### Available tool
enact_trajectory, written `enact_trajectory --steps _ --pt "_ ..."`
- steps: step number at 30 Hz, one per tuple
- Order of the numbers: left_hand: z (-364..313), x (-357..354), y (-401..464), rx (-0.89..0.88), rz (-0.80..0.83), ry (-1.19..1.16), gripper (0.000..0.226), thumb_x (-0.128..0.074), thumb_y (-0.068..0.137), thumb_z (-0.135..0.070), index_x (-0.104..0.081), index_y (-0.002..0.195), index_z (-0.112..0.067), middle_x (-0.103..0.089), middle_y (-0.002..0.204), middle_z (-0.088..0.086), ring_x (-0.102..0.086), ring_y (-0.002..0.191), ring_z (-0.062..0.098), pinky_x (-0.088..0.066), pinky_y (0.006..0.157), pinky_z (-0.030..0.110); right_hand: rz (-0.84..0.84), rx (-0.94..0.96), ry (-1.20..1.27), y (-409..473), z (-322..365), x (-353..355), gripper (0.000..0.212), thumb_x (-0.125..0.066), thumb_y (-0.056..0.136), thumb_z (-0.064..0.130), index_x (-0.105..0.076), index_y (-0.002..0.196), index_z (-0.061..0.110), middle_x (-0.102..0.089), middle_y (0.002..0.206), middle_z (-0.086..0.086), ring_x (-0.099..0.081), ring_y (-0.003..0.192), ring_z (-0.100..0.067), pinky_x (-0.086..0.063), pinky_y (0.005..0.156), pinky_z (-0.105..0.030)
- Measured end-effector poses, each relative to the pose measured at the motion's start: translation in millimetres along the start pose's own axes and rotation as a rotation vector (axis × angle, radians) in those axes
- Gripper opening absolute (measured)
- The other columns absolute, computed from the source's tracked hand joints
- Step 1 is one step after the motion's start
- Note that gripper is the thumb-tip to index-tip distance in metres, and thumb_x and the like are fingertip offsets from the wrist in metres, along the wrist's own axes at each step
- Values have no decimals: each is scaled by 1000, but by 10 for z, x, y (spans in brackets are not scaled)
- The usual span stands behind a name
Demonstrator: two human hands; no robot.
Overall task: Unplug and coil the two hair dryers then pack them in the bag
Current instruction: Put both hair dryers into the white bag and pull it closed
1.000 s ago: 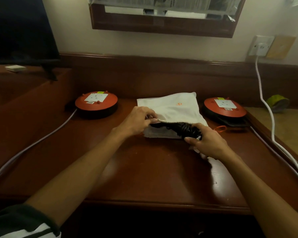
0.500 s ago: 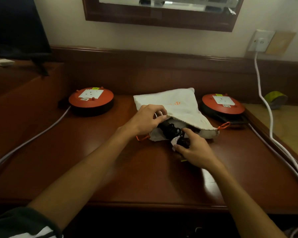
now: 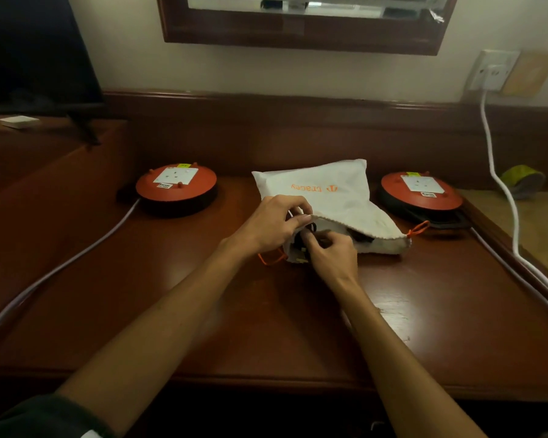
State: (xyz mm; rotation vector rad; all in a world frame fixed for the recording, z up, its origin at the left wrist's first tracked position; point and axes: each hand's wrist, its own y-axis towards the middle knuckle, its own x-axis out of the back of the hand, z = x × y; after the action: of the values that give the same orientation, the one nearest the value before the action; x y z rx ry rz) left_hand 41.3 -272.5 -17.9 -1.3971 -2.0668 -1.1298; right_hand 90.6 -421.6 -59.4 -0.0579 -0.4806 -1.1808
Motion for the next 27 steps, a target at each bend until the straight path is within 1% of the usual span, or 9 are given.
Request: enact_trajectory --steps 3,6,8,12,15,17,20,23,27 --pt "39 36 -40 7 3 -5 9 -69 99 -23 -75 102 -17 -74 98 -1 -68 91 11 -47 69 13 330 48 52 -107 -125 186 51 -73 91 40 -59 137 23 -66 116 18 -62 108 5 -51 81 -9" --pt "70 34 -47 11 4 -10 9 -69 99 -25 -76 101 -20 -74 97 -2 -68 90 7 -45 68 11 519 141 -61 -154 -221 383 67 -75 91 28 -41 149 31 -54 126 28 -51 107 23 -44 95 -4" --pt "74 26 -55 8 13 -18 8 -69 98 -24 -76 99 -20 -74 95 -3 -68 88 7 -44 68 10 477 178 -95 -128 -214 403 61 -73 93 26 -44 147 29 -56 124 25 -55 105 21 -45 92 -7" --pt "47 37 -99 -18 40 -20 7 -69 98 -19 -75 98 -17 -74 93 -1 -68 89 11 -44 69 11 392 209 -163 8 -193 353 54 -73 92 35 -55 140 21 -64 132 5 -61 119 -9 -52 100 -30" --pt "29 93 -114 -23 32 -19 6 -69 98 -18 -74 95 -20 -74 92 -2 -68 87 10 -45 68 11 411 220 -192 79 -148 292 50 -71 93 37 -56 138 22 -66 128 4 -63 108 -3 -52 83 -16" --pt "31 121 -121 -19 29 -30 6 -71 97 -18 -75 94 -22 -74 89 -1 -69 85 11 -49 67 16 369 209 -208 111 -108 224 42 -68 93 44 -60 129 24 -70 115 9 -65 94 -1 -56 74 -20" --pt "27 136 -153 0 41 -64 3 -73 96 -19 -75 94 -20 -74 87 1 -71 83 14 -58 70 27 199 130 -244 174 -137 91 63 -53 80 77 -66 109 23 -73 94 5 -69 81 -15 -60 71 -48" --pt "52 145 -184 20 31 -67 2 -75 94 -22 -76 94 -20 -75 86 1 -71 82 17 -60 71 37 122 47 -273 227 -159 8 79 -48 68 89 -68 97 19 -71 87 -1 -67 75 -22 -60 68 -50" --pt "91 164 -298 55 -40 -51 7 -74 95 -29 -74 99 -23 -72 90 -4 -68 81 16 -59 71 44 181 38 -244 192 -105 101 77 -60 74 80 -73 102 9 -75 92 -8 -70 80 -26 -61 72 -48"
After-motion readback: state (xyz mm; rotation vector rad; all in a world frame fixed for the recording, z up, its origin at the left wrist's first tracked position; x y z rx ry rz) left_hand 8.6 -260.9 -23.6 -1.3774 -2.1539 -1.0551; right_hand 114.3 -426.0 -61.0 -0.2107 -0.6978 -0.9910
